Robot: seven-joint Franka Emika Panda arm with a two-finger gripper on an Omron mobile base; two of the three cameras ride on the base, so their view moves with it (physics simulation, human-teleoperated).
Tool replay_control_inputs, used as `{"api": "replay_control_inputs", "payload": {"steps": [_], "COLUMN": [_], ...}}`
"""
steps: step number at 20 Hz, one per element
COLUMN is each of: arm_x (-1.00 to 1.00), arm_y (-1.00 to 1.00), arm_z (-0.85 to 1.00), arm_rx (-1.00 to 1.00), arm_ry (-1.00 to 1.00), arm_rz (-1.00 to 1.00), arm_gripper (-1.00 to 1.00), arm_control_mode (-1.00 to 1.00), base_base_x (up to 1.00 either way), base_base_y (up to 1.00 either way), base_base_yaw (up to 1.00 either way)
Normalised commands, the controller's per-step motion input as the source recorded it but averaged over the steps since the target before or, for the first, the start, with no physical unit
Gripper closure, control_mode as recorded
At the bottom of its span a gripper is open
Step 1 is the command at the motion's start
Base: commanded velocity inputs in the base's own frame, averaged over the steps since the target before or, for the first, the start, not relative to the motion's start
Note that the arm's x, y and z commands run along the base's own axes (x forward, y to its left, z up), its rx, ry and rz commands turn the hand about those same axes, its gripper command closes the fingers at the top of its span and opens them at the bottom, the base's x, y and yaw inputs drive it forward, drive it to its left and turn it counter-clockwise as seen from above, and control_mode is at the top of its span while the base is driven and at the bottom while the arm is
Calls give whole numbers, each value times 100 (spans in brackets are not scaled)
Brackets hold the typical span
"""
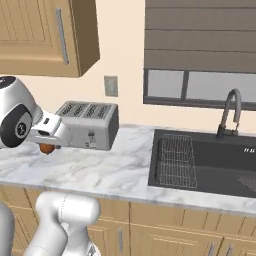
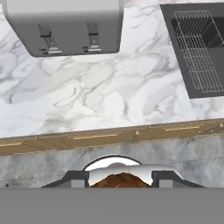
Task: Move the dessert items from the plate to the tray.
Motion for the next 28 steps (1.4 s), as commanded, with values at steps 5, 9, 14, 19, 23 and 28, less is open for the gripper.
{"api": "replay_control_inputs", "payload": {"steps": [5, 9, 14, 19, 23, 28], "arm_x": [0, 0, 0, 0, 0, 0], "arm_y": [0, 0, 0, 0, 0, 0], "arm_z": [0, 0, 0, 0, 0, 0], "arm_rx": [0, 0, 0, 0, 0, 0], "arm_ry": [0, 0, 0, 0, 0, 0], "arm_rz": [0, 0, 0, 0, 0, 0], "arm_gripper": [100, 100, 100, 100, 100, 100], "arm_control_mode": [100, 100, 100, 100, 100, 100], "base_base_x": [-1, 0, 0, 0, 8, 18], "base_base_y": [100, 100, 100, 99, 91, 74], "base_base_yaw": [5, 3, 2, 0, -6, -8]}}
